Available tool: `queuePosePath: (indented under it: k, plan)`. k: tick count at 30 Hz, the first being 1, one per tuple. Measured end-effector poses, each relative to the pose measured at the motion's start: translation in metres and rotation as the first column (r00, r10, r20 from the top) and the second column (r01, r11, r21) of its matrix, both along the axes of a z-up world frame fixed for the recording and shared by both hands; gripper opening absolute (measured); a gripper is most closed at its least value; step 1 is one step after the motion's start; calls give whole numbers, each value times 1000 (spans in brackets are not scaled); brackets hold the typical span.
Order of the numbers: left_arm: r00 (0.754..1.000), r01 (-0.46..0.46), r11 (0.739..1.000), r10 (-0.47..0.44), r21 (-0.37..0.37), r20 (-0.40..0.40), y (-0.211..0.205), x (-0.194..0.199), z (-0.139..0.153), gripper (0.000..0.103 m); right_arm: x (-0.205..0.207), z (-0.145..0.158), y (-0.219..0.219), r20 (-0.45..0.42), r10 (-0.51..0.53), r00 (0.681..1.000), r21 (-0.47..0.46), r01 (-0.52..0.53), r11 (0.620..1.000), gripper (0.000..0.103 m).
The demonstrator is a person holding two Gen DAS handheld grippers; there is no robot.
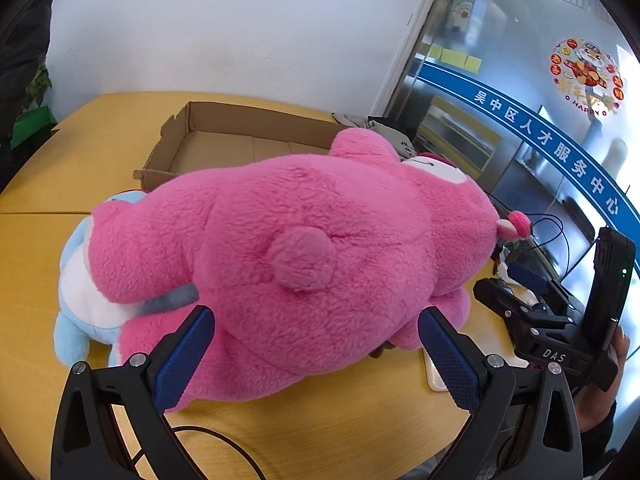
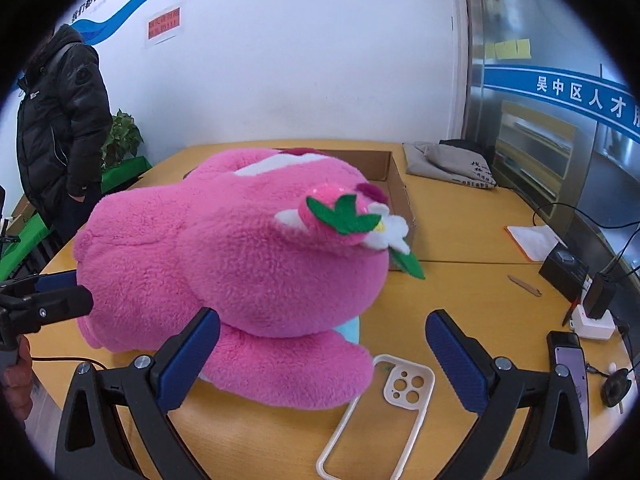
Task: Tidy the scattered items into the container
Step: 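Lower both tools onto the large pink bear lying on the table, then close both grippers on the pink bear's body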
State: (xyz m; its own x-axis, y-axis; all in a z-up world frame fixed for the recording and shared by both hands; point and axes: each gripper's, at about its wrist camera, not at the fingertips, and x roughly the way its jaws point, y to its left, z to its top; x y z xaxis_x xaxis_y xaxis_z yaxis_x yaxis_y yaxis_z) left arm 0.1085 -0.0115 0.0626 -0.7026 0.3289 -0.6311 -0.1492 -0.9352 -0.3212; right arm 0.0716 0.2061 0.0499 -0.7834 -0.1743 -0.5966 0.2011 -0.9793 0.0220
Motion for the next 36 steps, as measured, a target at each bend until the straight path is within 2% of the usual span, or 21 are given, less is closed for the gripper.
queuePosePath:
  k: [18, 26, 29, 31, 33, 36]
  plan:
    - [1000, 1, 999, -1, 37, 10, 5, -16, -2, 103, -4, 1, -13, -8, 48, 999, 26, -48, 999, 102]
    - [999, -10, 999, 8, 50, 35, 1, -26, -1, 103, -11, 16, -10, -24, 111, 994, -20, -111, 994, 102]
    - [997, -17, 998, 12, 62, 80, -2, -38, -7, 103, -28, 26, -4, -28, 157, 987, -66, -159, 985, 102]
    - [994, -16, 997, 8, 74, 113, -3, -48, -12, 103, -51, 25, -3, 14, 209, 978, -80, -208, 975, 103]
    - [991, -23, 994, 8, 104, 135, -8, -56, -17, 100, -71, 18, -8, 53, 237, 970, -56, -234, 971, 103]
    - [989, -36, 991, 17, 129, 147, -14, -65, -18, 93, -88, 10, -14, 56, 279, 959, -31, -278, 960, 99]
